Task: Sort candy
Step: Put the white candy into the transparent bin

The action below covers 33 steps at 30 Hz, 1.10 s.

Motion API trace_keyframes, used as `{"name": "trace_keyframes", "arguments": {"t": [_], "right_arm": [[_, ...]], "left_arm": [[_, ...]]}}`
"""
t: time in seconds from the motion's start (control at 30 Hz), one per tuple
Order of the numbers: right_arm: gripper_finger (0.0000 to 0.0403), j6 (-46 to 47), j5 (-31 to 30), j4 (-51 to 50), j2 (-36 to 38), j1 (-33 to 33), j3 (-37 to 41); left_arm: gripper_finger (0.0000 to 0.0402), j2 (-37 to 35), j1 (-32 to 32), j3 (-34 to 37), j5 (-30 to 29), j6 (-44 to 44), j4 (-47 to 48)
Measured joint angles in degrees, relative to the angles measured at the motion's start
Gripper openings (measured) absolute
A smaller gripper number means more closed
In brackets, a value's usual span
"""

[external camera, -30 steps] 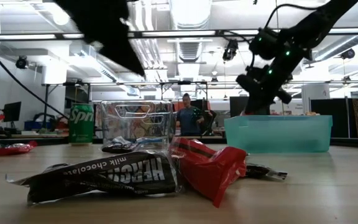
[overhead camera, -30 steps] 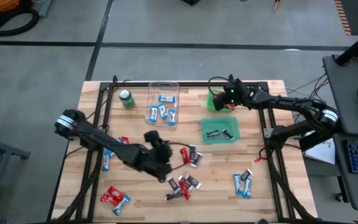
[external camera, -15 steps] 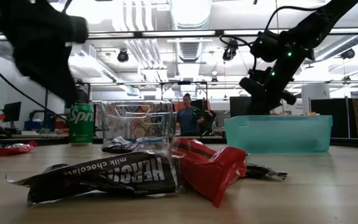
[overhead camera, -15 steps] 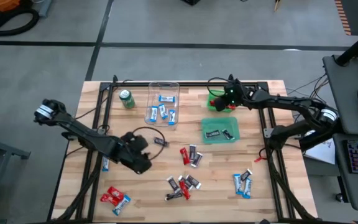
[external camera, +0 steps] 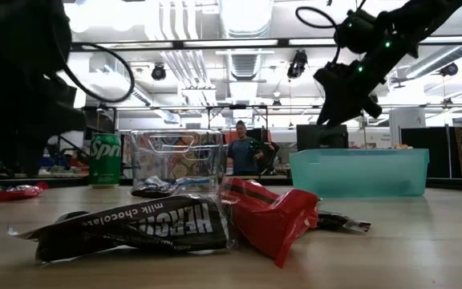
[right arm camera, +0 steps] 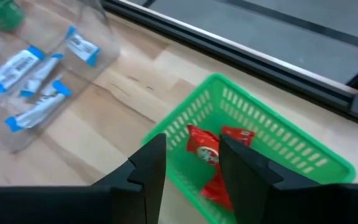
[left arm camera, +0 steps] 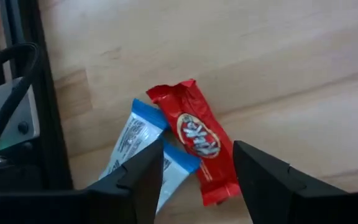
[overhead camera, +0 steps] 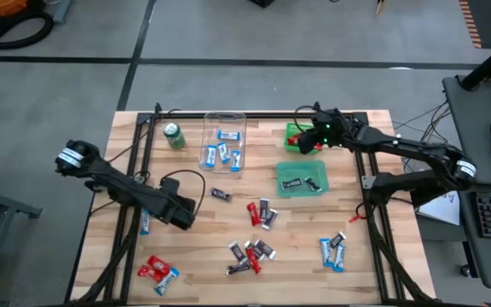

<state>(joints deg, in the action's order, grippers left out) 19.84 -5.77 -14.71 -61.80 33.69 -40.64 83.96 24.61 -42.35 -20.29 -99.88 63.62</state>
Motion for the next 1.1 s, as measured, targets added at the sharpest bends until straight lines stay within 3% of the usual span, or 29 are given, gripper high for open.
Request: {"name": "trace_keyframes", "arguments": {"t": [0.47, 0.8, 1.1], "right_arm": [[0.0135, 0.1, 0.0, 0.0, 1.0, -2.2, 0.0], [0.0135, 0.1, 0.0, 0.0, 0.9, -2.7, 0.0], [0.0135, 0.5, -0.1, 0.0, 0.9, -2.7, 0.0]], "left_arm": [[0.0139, 5.6, -2.0, -0.4, -0.3, 2.0, -1.5], [0.0134, 5.3, -1.1, -2.8, 11.8, 25.5, 1.4], [0.0130, 5.3, -1.5, 3.0, 11.6, 22.7, -0.6]]}}
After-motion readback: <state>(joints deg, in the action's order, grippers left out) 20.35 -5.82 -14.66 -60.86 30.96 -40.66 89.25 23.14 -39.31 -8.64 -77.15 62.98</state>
